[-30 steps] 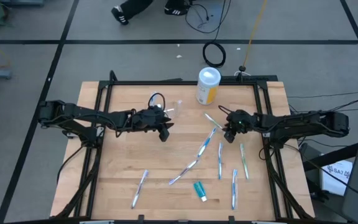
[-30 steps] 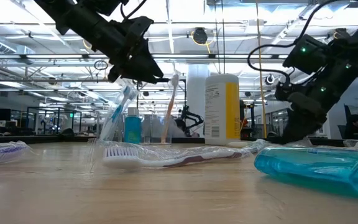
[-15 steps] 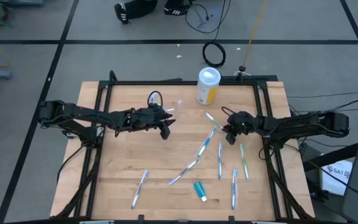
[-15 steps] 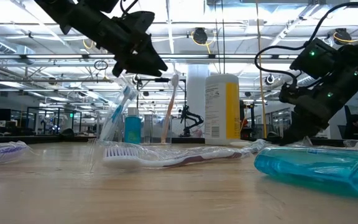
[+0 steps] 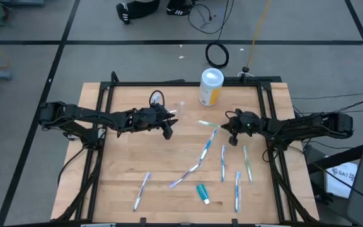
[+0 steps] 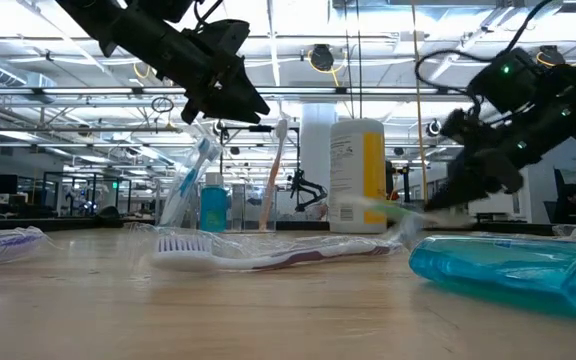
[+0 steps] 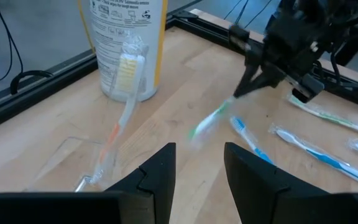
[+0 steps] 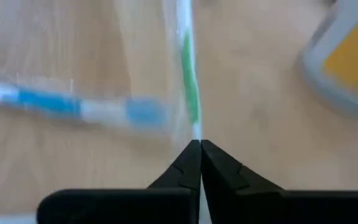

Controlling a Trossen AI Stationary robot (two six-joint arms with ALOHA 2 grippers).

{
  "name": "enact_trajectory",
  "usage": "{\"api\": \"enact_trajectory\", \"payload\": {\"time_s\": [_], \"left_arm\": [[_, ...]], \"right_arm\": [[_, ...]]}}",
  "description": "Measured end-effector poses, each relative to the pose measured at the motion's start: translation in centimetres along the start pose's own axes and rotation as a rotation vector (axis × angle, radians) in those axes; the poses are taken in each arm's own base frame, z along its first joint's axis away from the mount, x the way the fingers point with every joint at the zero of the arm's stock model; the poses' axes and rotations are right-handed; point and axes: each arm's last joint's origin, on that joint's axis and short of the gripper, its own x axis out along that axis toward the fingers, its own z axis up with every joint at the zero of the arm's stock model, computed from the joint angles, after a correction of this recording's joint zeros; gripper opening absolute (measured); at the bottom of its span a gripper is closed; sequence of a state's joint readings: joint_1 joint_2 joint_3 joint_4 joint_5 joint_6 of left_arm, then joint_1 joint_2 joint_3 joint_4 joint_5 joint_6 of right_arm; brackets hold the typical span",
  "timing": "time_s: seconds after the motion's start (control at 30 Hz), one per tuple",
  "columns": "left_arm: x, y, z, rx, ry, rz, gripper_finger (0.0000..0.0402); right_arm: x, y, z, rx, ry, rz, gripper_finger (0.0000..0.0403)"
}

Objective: Pick & Place toothbrushing station
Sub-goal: Put the green toothbrush into the transparent organizer

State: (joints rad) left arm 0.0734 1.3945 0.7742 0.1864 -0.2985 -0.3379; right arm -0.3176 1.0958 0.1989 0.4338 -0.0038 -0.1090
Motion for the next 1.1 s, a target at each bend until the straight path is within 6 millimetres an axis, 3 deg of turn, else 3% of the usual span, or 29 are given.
{"api": "enact_trajectory", "payload": {"time_s": [0.2, 0.47, 0.67, 0.87, 1.1], "left_arm": [[0.0, -0.1, 0.0, -0.009, 0.001, -0.003, 0.0143], [-0.3, -1.1, -0.4, 0.044, 0.013, -0.052, 0.0143], [-0.6, -2.0, -0.2, 0.067, -0.033, -0.088, 0.0143], [-1.0, -3.1, -0.4, 0.162, -0.052, -0.127, 0.0143], [-0.7, -3.5, -0.9, 0.145, -0.016, -0.177, 0.0173]], "right_arm": [[-0.2, 0.6, 2.1, -0.214, -0.209, -0.038, 0.0], [-0.7, 1.9, 3.8, -0.404, -0.362, -0.063, 0.0], [-0.7, 3.6, 6.5, -0.49, -0.397, 0.005, 0.0], [0.8, 5.8, 9.3, -0.584, -0.353, 0.062, 0.0], [4.4, 7.7, 10.9, -0.714, -0.301, 0.092, 0.0]]}}
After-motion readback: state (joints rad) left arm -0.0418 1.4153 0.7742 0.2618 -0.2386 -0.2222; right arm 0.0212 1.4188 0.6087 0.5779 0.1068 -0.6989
